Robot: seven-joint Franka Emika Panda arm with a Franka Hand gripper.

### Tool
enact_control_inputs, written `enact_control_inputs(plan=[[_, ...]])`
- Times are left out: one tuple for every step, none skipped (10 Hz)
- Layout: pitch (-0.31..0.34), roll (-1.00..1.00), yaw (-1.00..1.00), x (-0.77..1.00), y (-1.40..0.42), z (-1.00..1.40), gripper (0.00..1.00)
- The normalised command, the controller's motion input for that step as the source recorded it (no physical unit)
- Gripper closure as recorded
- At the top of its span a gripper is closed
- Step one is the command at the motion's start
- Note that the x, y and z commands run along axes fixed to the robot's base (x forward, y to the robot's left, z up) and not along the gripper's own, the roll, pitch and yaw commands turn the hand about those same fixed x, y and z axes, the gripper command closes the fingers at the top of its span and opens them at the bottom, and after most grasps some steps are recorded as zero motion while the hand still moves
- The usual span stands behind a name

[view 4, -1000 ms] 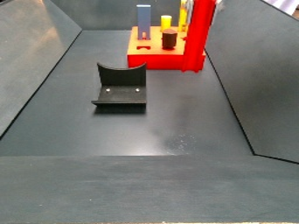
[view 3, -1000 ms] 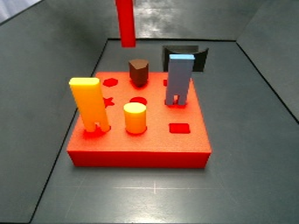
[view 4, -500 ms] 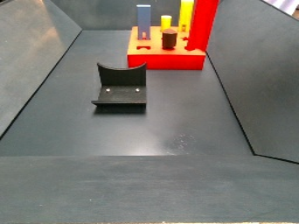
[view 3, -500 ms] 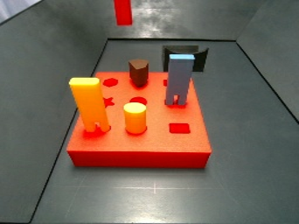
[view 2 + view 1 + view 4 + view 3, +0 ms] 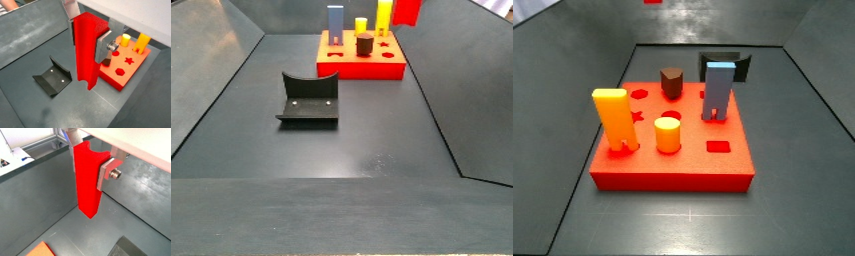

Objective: Pick up the arch object. Move up. Rotate the arch object. Move to above the board. Insert the arch object.
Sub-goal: Move to above the board.

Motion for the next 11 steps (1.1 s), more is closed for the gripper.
enact_control_inputs(plan=[[0.407,-0.02,-0.05,0.28,-1.00,0.09,1.00],[0.403,-0.01,-0.03,0.29,-1.00,0.08,1.00],[0.391,-0.01,-0.01,0.30,-1.00,0.09,1.00],[0.284,-0.07,-0.01,0.33,-1.00,0.09,1.00],[0.202,-0.03,0.00,0.33,-1.00,0.09,1.00],[0.144,-0.02,0.01,0.33,-1.00,0.10,1.00],[0.110,-0.01,0.01,0.34,-1.00,0.10,1.00],[0.114,0.00,0.01,0.35,-1.00,0.10,1.00],[0.136,0.00,0.01,0.38,-1.00,0.11,1.00],[0.147,0.01,0.01,0.40,-1.00,0.12,1.00],[0.155,0.02,0.01,0.32,-0.73,0.09,1.00]])
